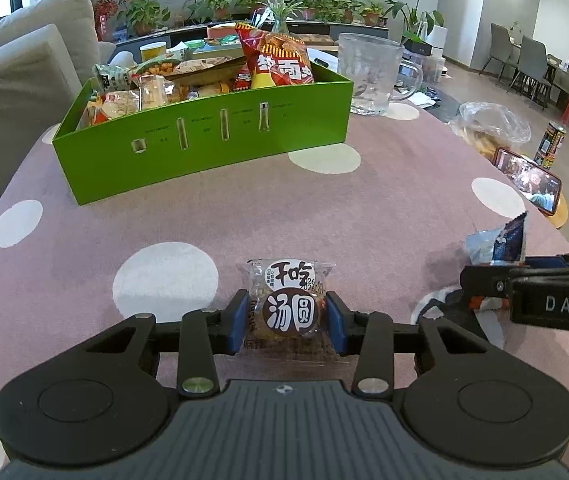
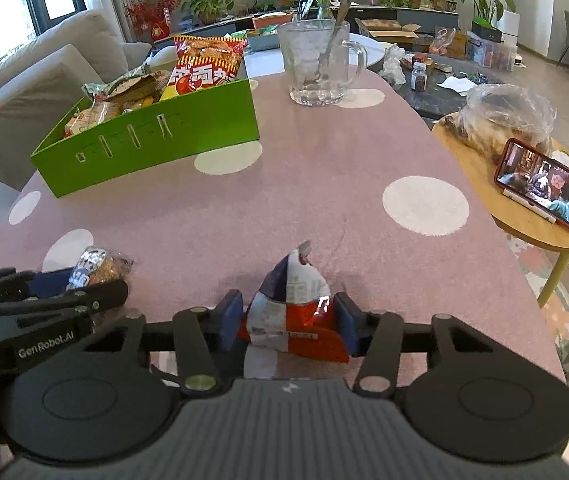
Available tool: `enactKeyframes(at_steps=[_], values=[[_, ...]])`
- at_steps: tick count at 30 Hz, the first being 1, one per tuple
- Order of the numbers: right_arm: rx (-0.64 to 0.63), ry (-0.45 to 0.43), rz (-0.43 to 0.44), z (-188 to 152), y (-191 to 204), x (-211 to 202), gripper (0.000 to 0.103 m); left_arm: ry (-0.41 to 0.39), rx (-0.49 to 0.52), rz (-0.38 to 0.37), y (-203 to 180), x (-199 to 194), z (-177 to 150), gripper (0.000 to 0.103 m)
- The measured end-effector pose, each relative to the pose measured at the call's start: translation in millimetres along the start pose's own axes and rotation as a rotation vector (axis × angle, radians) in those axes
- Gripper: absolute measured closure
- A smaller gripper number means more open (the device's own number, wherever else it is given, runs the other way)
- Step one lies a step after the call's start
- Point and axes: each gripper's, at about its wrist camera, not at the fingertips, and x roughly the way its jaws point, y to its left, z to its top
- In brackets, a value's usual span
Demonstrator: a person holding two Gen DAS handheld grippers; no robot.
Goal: Organize snacks
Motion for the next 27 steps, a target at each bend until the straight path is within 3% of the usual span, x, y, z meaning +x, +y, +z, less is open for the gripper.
enactKeyframes(at_steps=[27], values=[[-0.080,-0.125,0.122,26.9,46.6,-40.6,0.045,-0.124,-0.089,0.006,32.0,-46.2,10.1,0.067]])
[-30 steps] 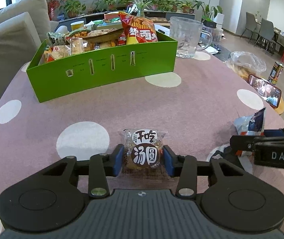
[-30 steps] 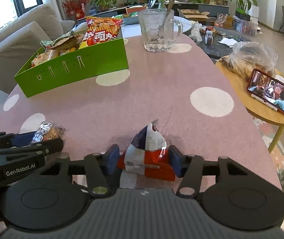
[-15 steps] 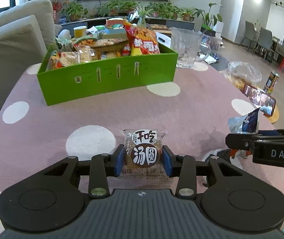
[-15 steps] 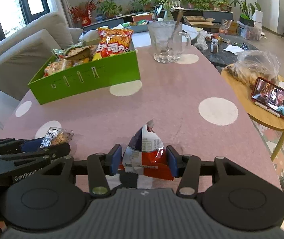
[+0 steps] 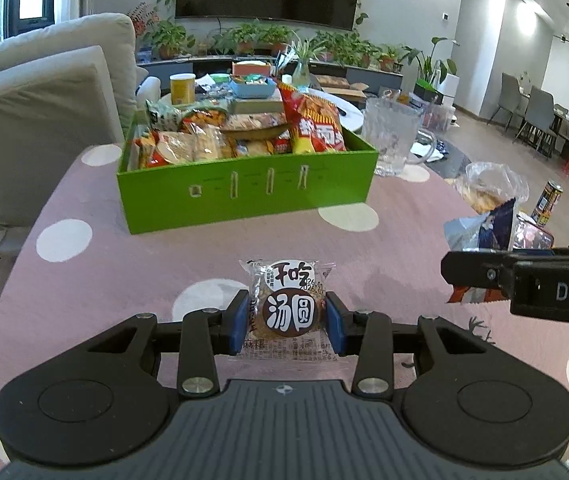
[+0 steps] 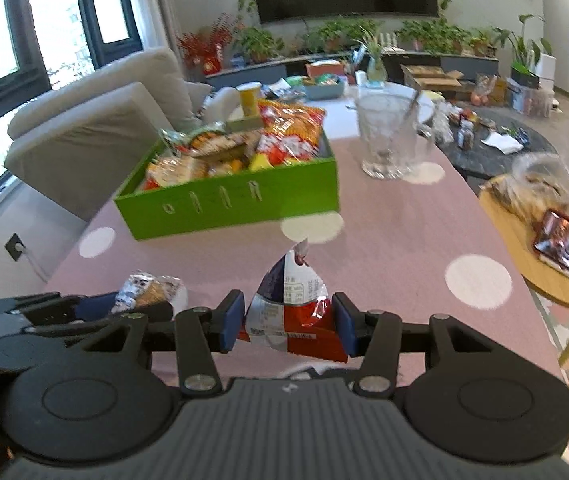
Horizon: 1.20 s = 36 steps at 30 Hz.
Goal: Organize snacks
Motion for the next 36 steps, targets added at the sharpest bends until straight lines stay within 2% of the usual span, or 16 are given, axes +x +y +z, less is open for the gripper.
enactKeyframes(at_steps=[8,18,36], values=[[-0.009,-0.037,0.044,17.7,10.8,6.2,0.045,-0.032,-0.004,0.016,10.8,-2.2,15.6,0.067],[-0.009,-0.060,0.077,42.8,15.8,25.7,0.045,-0.059,-0.017,0.046,23.4,15.4,41.9,0.067],[-0.028,-0.088,0.081,86.3,12.6,62.3,0.045,-0.099,-0.014,0.082,36.9,53.7,95.5,0.067]])
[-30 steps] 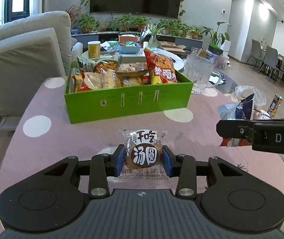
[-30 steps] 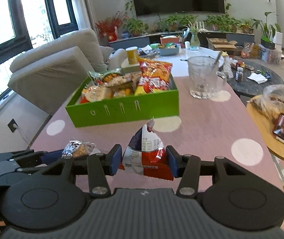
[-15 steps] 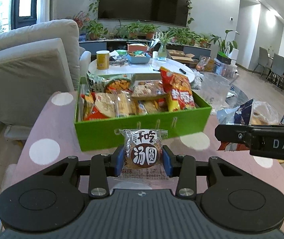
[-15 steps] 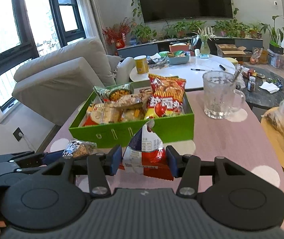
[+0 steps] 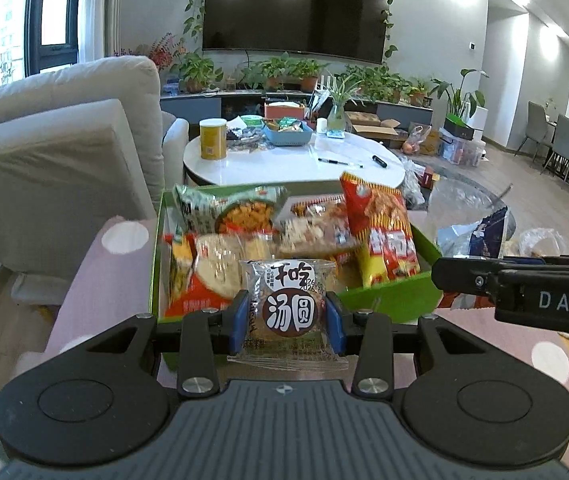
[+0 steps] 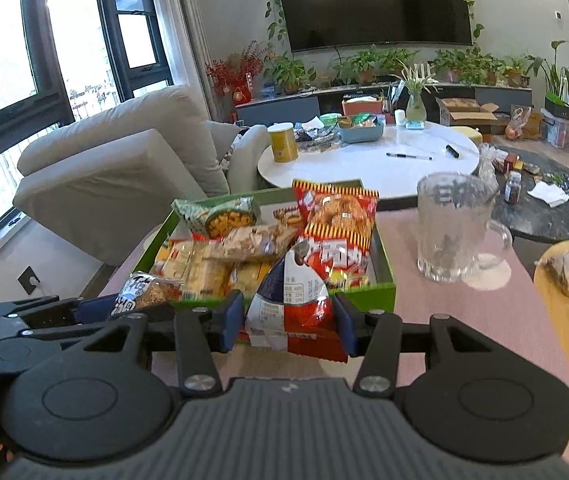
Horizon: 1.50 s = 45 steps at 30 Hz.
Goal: Organize snacks
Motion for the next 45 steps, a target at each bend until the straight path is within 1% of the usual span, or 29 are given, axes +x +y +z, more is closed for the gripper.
enactKeyframes(at_steps=[6,10,12,16,22,28,34,39,40,43,45], values=[[0.007,-0.022,0.027,21.9,2.0,15.1,0.045,-0.015,0.009,0.014,3.4,15.5,21.3,0.066],[0.018,-0.043,0.052,35.7,2.0,27.3,0.045,-0.044,0.008,0.058,9.1,28.7,33.6,0.066],[0.024,-0.044,0.064,43.9,2.2,36.3,0.045,-0.043,0.011,0.080,12.2,37.8,38.5,0.066],[0.034,-0.026,0.072,58.3,3.4,56.2,0.045,-0.023,-0.022,0.081,22.8,54.7,47.2,0.066],[0.018,-0.014,0.056,61.4,10.0,72.4,0.045,0.001,-0.049,0.092,33.0,77.2,55.6,0.066],[0.037,0.013,0.033,59.4,12.2,90.4,0.045,0.037,-0.074,0.102,37.5,94.4,53.3,0.066],[0.054,0.031,0.028,55.4,14.2,98.2,0.045,0.049,-0.075,0.106,39.2,100.2,52.9,0.066],[0.053,0.024,0.023,57.0,15.9,102.0,0.045,0.048,-0.071,0.120,39.8,104.2,54.8,0.066],[0.058,0.024,0.025,57.7,15.6,103.6,0.045,0.043,-0.070,0.125,39.8,104.4,54.7,0.064],[0.091,0.020,0.018,59.7,12.8,106.4,0.044,0.020,-0.070,0.134,40.4,100.5,53.9,0.049],[0.105,0.014,0.026,60.7,10.0,103.9,0.044,0.007,-0.073,0.138,42.0,95.7,53.1,0.048]])
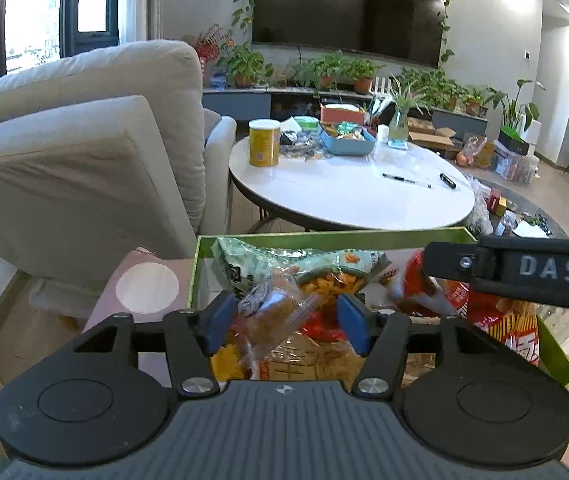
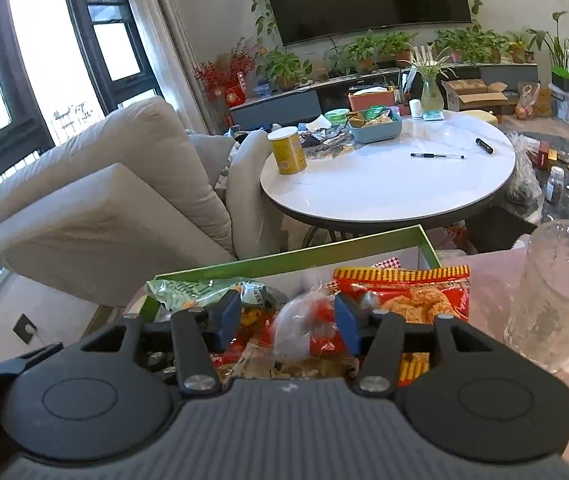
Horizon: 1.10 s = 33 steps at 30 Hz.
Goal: Organize snacks
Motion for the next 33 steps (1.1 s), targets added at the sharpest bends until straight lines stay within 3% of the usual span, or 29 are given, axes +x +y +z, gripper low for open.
enactKeyframes(at_steps=[9,17,33], values=[[0.009,-0.046,-0.009,-5.5,-5.1,-27.9,0.044,-0.047,-0.030,0.007,11.3,-27.9,-1.7,0.036],[-0.002,-0.056,0.011,-23.8,-8.6,-60.7,0.044,-0.107,-0.007,-0.012,10.0,-72.7,-19.2,0.017],[-0.081,-0.099,0.039,-65.3,6.8,-147.6,0.043,-0.193,0.050,-0.028,-14.5,-176.3,-55.5,0.005]])
